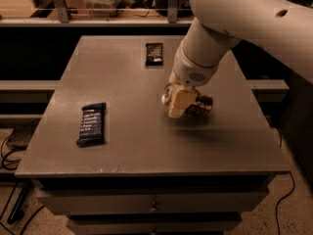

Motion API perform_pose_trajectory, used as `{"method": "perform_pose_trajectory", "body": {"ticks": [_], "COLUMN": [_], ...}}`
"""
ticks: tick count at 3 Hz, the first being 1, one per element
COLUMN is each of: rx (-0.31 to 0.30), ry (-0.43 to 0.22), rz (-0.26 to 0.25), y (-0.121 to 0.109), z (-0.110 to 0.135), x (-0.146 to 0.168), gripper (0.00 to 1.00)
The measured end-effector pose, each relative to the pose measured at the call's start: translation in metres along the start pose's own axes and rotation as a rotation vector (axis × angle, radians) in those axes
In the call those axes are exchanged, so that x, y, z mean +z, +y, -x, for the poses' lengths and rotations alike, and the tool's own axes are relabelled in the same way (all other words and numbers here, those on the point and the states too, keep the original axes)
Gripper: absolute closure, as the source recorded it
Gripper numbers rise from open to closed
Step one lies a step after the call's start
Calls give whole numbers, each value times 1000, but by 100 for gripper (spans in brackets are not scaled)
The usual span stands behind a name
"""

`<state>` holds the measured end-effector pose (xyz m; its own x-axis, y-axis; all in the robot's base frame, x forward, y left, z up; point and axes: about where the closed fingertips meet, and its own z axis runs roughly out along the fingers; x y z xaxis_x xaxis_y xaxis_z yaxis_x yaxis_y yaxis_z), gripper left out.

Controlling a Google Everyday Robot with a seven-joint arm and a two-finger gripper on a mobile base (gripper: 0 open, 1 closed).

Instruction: Knock orange can over

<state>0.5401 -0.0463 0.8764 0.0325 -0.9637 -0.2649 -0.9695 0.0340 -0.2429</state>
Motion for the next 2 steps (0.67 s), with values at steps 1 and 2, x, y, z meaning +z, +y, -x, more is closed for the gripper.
{"method": "perform_pose_trajectory", "body": {"ticks": [1,2], "rx": [23,24], "ry": [-58,-62], "rz": [12,13], "y": [-1,0], "z": [5,7], "x": [-7,-8], "gripper": [0,0]}}
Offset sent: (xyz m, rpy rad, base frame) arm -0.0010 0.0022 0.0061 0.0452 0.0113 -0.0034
